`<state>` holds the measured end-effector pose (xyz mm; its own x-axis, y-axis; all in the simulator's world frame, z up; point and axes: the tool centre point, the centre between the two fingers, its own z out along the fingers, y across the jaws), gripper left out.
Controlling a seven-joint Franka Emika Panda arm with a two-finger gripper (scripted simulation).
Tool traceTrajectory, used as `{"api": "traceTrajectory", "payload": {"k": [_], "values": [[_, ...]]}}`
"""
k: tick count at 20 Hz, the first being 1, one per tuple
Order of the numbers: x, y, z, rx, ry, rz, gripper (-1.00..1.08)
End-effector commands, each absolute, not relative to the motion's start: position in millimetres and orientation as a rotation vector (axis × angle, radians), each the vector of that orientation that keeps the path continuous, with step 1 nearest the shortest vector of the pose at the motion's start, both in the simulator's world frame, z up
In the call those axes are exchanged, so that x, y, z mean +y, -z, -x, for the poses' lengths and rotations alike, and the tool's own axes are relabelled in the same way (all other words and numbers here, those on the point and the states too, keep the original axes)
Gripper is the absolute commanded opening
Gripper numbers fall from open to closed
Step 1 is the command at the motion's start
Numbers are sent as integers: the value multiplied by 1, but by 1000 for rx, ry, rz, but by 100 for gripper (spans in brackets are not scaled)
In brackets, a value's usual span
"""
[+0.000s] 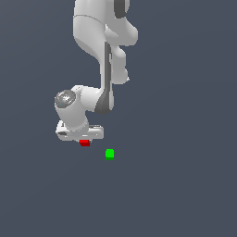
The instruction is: Stack the red cube on top of the green cube.
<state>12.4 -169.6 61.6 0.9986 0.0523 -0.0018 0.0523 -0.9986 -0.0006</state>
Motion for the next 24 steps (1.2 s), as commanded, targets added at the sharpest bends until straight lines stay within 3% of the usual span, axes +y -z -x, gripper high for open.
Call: {"api": "traceTrajectory", "payload": {"k": [1, 11, 18, 24], "values": [[-170, -81, -13, -82, 0, 3140, -100], [-170, -120, -14, -82, 0, 3140, -100], [-160, -114, -18, -82, 1, 3141, -100], [-123, -97, -33, -82, 1, 3140, -100]]}}
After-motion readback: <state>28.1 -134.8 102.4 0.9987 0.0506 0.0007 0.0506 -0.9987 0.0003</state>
